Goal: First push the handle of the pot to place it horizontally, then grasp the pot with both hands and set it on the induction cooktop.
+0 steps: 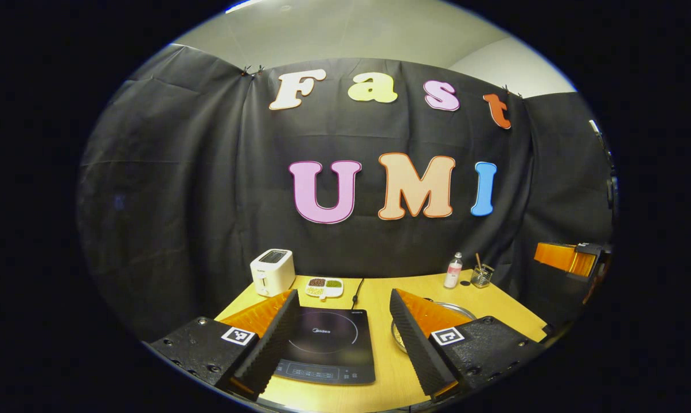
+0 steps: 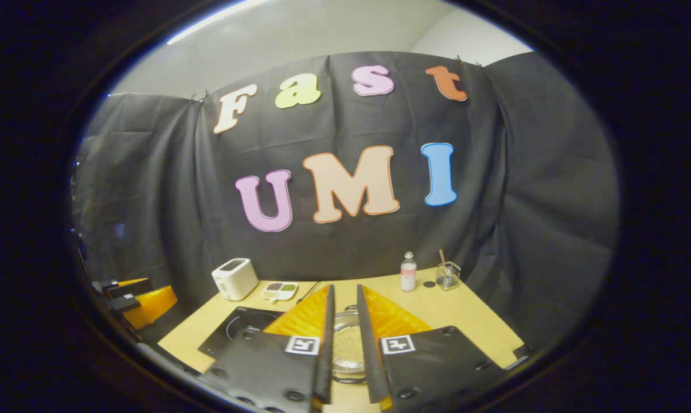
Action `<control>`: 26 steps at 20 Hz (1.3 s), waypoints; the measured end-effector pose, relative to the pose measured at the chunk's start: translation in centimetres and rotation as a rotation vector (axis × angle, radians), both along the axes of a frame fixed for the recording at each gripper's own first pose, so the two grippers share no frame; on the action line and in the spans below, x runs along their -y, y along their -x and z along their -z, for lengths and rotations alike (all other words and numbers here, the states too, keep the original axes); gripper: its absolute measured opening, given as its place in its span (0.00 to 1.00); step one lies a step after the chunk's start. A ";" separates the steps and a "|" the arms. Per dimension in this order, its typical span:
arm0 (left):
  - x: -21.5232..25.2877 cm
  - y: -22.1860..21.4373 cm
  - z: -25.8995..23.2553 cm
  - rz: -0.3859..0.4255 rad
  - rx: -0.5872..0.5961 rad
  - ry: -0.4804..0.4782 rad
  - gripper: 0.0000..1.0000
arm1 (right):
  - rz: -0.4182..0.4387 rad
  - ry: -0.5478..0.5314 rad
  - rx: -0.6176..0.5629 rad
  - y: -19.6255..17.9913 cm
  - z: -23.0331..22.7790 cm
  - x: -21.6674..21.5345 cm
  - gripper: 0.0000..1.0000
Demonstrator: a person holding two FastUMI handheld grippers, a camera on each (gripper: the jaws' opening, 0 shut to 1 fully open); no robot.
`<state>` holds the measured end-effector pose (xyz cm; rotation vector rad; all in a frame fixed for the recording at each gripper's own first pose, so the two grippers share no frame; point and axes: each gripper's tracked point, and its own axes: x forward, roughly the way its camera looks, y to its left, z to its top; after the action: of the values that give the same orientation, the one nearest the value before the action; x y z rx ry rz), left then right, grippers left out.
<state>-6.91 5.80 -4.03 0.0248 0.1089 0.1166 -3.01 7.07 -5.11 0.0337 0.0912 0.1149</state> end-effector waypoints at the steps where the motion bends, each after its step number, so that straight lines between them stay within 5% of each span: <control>1: -0.4 0.1 0.1 -0.003 0.002 -0.006 0.96 | -0.002 0.002 -0.006 0.1 0.3 -0.3 0.23; 9: -1.9 0.1 1.4 0.003 -0.016 0.005 0.92 | -0.017 0.027 -0.089 -0.9 4.6 -3.4 0.23; 11: -2.4 0.1 1.8 0.003 -0.021 0.014 0.93 | -0.015 -0.028 -0.137 -0.8 6.2 -3.8 0.02; 12: -2.7 0.0 2.0 0.000 -0.026 0.018 0.95 | -0.014 -0.050 -0.174 -1.3 7.7 -4.3 0.00; 13: -3.0 -0.1 2.3 -0.004 -0.031 0.020 0.96 | -0.018 -0.070 -0.205 -1.5 8.8 -4.5 0.12; 14: -3.2 -0.3 2.6 -0.007 -0.036 0.020 0.96 | -0.023 -0.081 -0.239 -1.8 10.1 -4.6 0.00; 26: -4.4 -1.6 5.3 -0.027 -0.100 0.040 0.96 | -0.114 -0.089 -0.655 -1.2 26.1 -6.5 0.00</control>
<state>-5.30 10.22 -9.29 -0.0104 0.2111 0.1398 -1.85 13.58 -31.21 0.1547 0.7434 0.2192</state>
